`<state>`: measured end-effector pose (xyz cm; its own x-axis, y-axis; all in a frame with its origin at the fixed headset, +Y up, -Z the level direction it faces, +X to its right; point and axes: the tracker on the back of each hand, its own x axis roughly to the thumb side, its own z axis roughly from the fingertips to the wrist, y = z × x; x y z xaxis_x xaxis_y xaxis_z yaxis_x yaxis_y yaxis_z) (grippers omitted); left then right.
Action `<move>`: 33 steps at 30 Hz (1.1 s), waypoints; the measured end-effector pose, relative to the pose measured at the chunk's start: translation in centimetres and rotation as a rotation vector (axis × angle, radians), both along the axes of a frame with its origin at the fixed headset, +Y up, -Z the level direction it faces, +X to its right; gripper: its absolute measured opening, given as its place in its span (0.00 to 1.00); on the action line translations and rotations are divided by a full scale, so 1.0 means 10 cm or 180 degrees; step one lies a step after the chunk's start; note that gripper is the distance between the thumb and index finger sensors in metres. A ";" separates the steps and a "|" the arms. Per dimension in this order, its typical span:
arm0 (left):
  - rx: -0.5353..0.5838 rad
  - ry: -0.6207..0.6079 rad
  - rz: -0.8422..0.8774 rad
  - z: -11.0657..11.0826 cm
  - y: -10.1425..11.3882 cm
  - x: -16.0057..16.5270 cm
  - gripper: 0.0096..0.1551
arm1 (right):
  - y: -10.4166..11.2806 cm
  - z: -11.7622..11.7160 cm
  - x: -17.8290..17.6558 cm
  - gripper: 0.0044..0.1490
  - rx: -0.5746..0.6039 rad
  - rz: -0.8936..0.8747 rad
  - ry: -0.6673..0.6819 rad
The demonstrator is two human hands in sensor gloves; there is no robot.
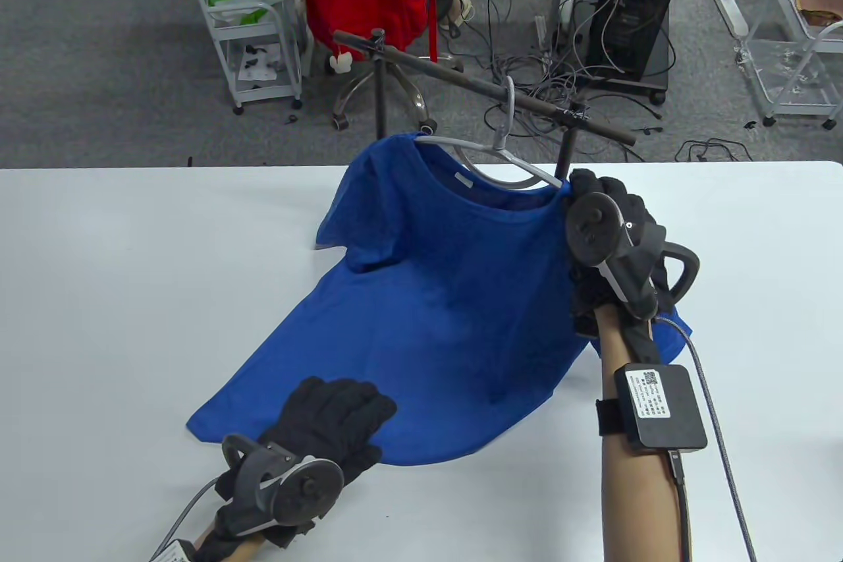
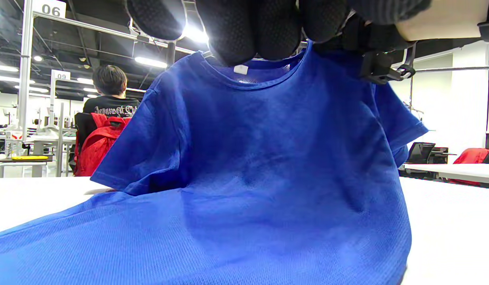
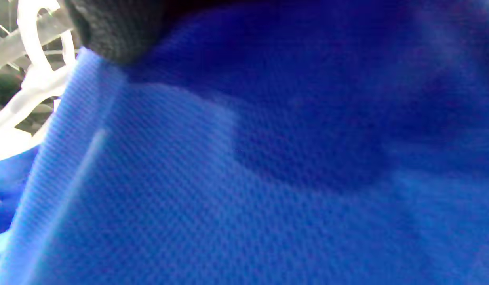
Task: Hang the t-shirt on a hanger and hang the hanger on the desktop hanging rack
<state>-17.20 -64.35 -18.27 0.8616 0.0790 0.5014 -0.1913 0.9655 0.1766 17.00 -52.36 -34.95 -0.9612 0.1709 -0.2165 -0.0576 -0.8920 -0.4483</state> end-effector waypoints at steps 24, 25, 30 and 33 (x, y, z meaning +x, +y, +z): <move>-0.0069 0.0152 -0.0050 -0.09 -0.11 0.02 0.41 | -0.99 1.57 -0.76 0.51 -0.0239 0.0272 0.1756; -0.0074 0.0162 -0.0055 -0.09 -0.12 0.03 0.42 | -1.08 1.62 -0.80 0.51 -0.0289 0.0299 0.1810; -0.0152 0.0184 -0.0126 -0.12 -0.16 0.04 0.44 | -1.40 1.71 -0.87 0.52 -0.0429 0.0274 0.1993; -0.0253 0.0196 -0.0175 -0.15 -0.22 0.06 0.45 | -1.46 1.69 -0.86 0.53 -0.0510 0.0294 0.2010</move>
<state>-16.65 -66.54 -19.75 0.8947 0.0684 0.4413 -0.1289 0.9857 0.1087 8.37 -66.99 -18.07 -0.9209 0.0942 0.3782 -0.1862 -0.9588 -0.2145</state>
